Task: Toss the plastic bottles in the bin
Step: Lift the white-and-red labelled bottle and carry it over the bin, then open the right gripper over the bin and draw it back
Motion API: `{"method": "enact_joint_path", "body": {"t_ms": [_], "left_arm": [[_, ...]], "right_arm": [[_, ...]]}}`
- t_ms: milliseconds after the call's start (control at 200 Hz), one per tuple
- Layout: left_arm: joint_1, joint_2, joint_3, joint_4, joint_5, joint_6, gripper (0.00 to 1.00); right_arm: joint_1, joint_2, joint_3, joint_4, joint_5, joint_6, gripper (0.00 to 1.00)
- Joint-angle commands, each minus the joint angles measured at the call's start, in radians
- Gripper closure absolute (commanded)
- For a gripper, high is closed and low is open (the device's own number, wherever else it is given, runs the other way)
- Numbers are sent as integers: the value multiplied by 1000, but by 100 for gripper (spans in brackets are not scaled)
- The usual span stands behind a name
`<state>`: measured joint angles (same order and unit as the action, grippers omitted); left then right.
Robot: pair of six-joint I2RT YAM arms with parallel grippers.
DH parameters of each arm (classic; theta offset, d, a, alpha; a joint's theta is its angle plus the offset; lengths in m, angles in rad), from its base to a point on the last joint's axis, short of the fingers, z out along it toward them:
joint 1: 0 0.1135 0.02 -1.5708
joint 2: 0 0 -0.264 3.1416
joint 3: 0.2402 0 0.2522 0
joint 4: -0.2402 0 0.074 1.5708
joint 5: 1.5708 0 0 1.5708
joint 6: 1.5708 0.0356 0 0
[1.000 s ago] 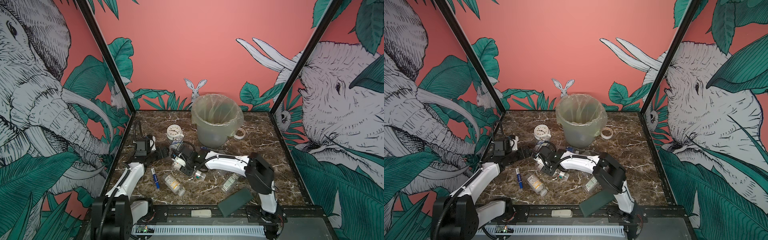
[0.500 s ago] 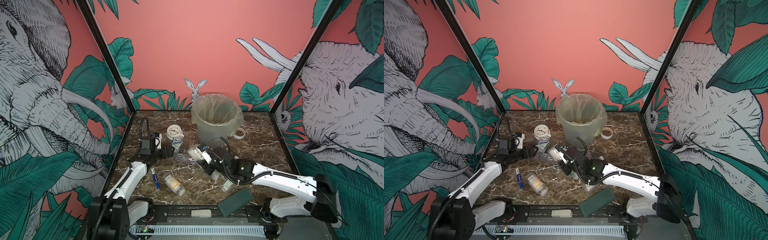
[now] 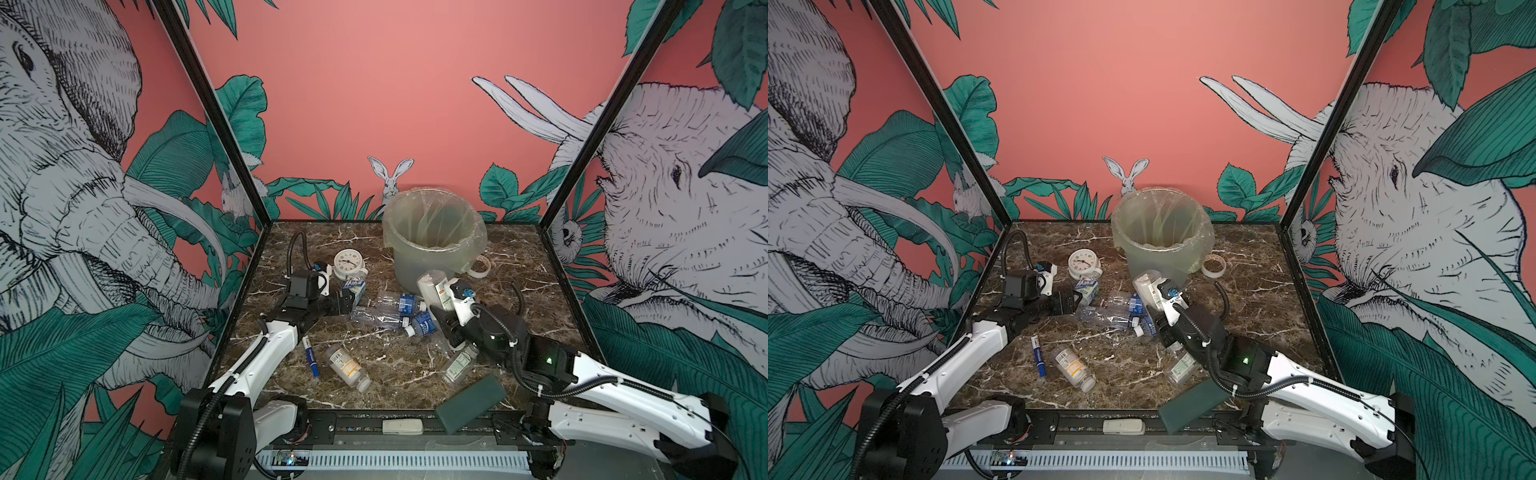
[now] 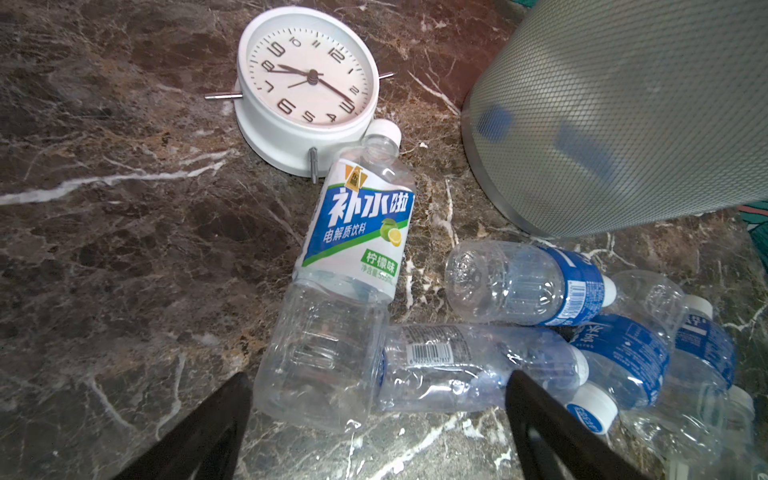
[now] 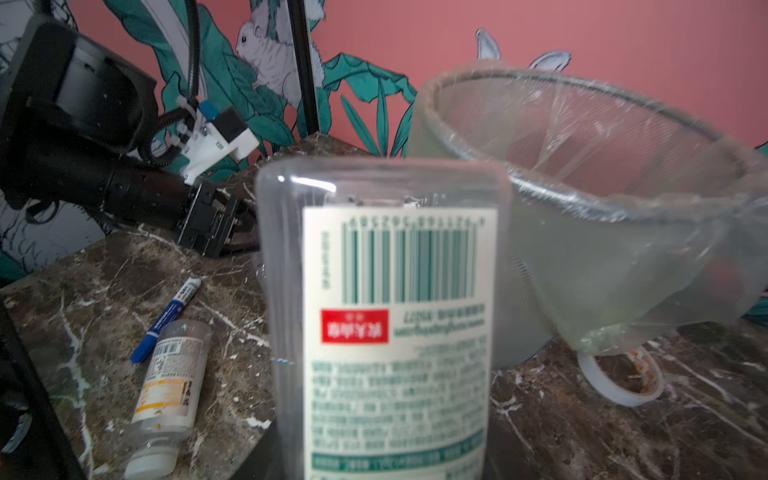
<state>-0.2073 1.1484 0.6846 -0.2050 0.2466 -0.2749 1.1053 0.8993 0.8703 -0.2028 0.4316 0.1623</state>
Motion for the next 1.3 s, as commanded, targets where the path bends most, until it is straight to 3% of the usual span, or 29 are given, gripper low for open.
{"method": "enact_joint_path", "body": {"t_ms": [0, 210, 365, 495, 535, 630, 660, 930, 1290], "left_arm": [[-9, 6, 28, 7, -19, 20, 4], [-13, 8, 26, 4, -24, 28, 4], [-14, 8, 19, 18, -21, 29, 4], [-14, 17, 16, 29, -21, 29, 4], [-14, 22, 18, 29, -20, 28, 4], [-14, 25, 23, 23, -18, 26, 4], [-13, 23, 26, 19, -20, 27, 4], [-13, 4, 46, -14, -38, 43, 2], [-32, 76, 119, -31, -75, 60, 4]], "right_arm": [[-12, -13, 93, -12, 87, -95, 60], [-143, 95, 402, -78, 13, -221, 59], [-292, 316, 735, -154, -150, -216, 60], [-390, 593, 1073, -260, -256, -191, 59], [-413, 672, 1167, -287, -270, -182, 51], [-464, 827, 1342, -371, -243, -142, 7], [-475, 844, 1355, -372, -234, -130, 1], [-492, 780, 1248, -316, -245, -107, 1], [-491, 498, 851, -268, -263, -54, 1]]}}
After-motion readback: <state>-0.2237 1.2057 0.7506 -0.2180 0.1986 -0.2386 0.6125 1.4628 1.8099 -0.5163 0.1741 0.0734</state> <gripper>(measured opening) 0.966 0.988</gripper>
